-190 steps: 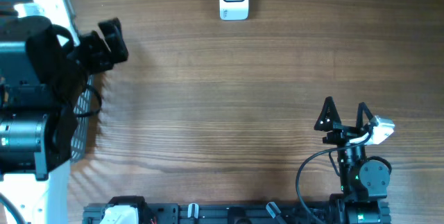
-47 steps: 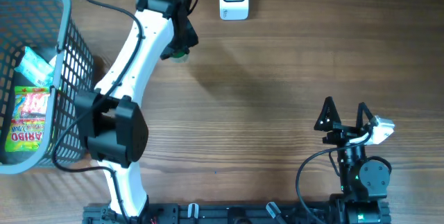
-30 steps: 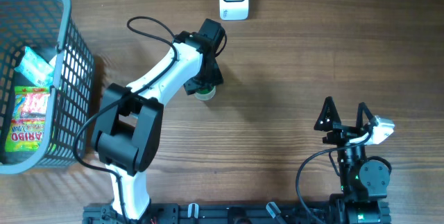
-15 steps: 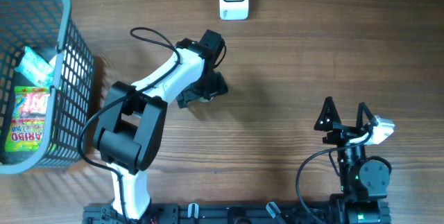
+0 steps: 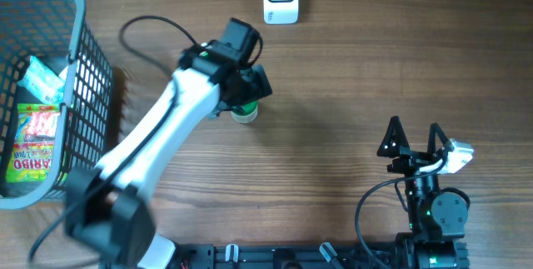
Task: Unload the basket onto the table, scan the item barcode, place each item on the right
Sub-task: 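Carry the jar out and set it upright on the table center, then grasp the red-white snack pack in the basket with left gripper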
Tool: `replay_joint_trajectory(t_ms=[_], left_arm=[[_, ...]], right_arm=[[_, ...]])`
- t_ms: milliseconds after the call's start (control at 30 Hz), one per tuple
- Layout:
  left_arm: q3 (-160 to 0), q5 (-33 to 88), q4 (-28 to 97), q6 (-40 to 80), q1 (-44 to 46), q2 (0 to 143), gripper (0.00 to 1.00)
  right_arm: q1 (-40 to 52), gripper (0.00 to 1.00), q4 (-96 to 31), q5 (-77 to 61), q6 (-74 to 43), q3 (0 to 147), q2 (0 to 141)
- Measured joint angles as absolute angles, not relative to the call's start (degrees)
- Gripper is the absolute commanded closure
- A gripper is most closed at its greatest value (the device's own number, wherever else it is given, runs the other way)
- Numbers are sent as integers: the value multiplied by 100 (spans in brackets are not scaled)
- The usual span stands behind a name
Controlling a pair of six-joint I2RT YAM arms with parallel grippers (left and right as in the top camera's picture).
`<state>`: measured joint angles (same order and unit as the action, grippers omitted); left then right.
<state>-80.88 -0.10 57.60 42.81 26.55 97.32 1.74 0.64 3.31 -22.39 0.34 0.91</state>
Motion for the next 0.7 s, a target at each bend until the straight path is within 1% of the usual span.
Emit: replay_joint_trajectory(t_ms=[167,333,433,567,700], left_arm=[[-8088,-451,5743,4274,2657,8149,0],[-8088,-1439,5677,4204,2657,6796,0],[-8090,-1986,5544,4045,2528,6219,0],[-8394,-2281,5299,3507,1798,5940,0],[-9504,-2414,5476,3079,528,6077,0]], right_arm=[[174,0,64,331,-2239,34,91],[174,0,64,331,-2239,34,91],[174,0,64,331,-2239,34,91],[174,0,64,331,-2239,34,91],[174,0,64,331,-2239,34,91]])
